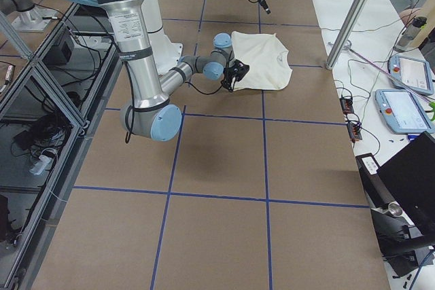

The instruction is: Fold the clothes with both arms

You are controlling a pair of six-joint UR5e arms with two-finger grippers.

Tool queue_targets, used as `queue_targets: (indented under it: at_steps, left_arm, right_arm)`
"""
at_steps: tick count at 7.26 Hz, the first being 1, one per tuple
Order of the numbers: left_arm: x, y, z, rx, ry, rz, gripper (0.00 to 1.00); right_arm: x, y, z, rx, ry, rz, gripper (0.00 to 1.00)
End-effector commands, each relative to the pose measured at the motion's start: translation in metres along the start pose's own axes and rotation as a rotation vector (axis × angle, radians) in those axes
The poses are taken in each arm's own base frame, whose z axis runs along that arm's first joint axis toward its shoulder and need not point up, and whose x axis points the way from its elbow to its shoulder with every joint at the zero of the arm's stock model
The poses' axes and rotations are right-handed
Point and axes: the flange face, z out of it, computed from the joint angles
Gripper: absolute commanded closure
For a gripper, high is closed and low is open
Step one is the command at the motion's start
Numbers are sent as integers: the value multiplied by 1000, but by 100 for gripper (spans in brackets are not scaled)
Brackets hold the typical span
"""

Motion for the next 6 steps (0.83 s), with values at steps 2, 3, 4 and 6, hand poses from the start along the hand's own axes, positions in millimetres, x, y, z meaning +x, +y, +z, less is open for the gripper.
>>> queue_targets:
  at_steps: [2, 3, 4, 6]
  left_arm:
    - [-6, 4, 4, -2, -14, 6, 30]
    - [-6, 5, 4, -3, -14, 6, 30]
    - [-3, 6, 2, -8, -3, 7, 30]
    - [28, 10, -31, -91, 103, -1, 31]
  right_arm:
    - [-2, -3, -1, 0, -4, -62, 100]
    - [5, -3, -22, -11, -27, -66, 100]
    - [41, 1, -56, -33, -41, -77, 100]
    - [108, 89, -128, -286, -18, -178, 100]
